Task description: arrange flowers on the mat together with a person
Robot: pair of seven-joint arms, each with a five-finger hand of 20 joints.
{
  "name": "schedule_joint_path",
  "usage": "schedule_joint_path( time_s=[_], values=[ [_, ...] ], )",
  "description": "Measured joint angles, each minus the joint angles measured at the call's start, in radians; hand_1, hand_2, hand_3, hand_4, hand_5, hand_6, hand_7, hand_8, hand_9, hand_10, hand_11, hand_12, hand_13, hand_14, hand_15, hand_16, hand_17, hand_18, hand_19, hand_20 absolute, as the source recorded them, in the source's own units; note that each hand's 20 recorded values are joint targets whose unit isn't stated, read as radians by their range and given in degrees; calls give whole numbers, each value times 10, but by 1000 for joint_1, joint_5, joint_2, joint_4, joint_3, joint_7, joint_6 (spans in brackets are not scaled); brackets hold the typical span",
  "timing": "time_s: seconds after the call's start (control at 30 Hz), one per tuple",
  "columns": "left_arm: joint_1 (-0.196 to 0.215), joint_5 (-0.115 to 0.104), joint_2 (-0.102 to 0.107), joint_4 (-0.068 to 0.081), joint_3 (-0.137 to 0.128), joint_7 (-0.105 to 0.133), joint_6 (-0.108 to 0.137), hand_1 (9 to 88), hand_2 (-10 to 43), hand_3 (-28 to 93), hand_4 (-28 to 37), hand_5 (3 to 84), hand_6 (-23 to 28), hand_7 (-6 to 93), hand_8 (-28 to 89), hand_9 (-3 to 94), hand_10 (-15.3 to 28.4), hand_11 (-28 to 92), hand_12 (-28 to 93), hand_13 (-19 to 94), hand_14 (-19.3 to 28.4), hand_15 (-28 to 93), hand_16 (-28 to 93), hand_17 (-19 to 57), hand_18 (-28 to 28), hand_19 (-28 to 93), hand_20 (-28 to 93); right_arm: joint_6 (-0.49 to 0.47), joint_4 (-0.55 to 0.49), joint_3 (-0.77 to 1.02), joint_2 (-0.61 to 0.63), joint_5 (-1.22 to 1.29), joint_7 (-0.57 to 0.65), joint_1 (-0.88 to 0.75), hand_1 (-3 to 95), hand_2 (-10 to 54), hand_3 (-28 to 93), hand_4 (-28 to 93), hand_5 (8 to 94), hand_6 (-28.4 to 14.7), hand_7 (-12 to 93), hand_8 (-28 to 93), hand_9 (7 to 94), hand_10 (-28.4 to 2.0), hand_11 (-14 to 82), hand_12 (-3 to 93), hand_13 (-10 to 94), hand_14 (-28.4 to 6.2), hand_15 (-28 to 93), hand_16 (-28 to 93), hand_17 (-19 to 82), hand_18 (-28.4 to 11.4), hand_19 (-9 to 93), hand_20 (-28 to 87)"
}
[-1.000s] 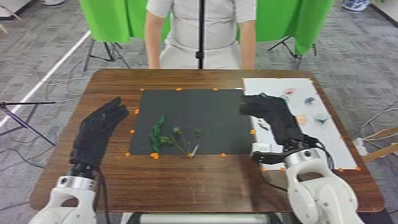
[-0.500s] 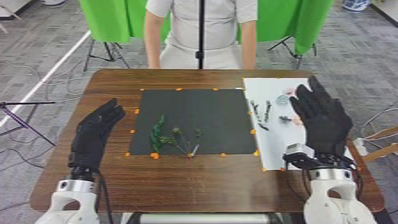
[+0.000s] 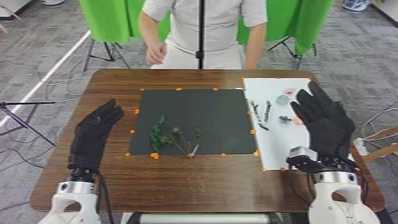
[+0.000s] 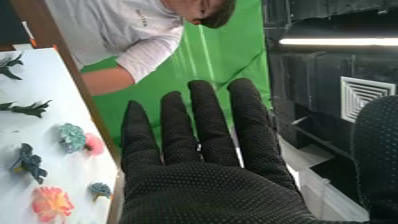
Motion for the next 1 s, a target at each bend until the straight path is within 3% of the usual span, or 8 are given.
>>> schedule_joint_path(
  time_s=[1.0],
  values=[
    [-3,-1,-4,1,-5,-17,-3,281,-78,644,-183,434,36,120,-61,416,124,130,153,330,153,90,41,53,88,14,164,-12,0,3,0,-3,40,-11,41,82,757,-206,434,-28,86,-90,433,-150,48,99,299,-126,93,128,142,-136,46,240]
  ],
)
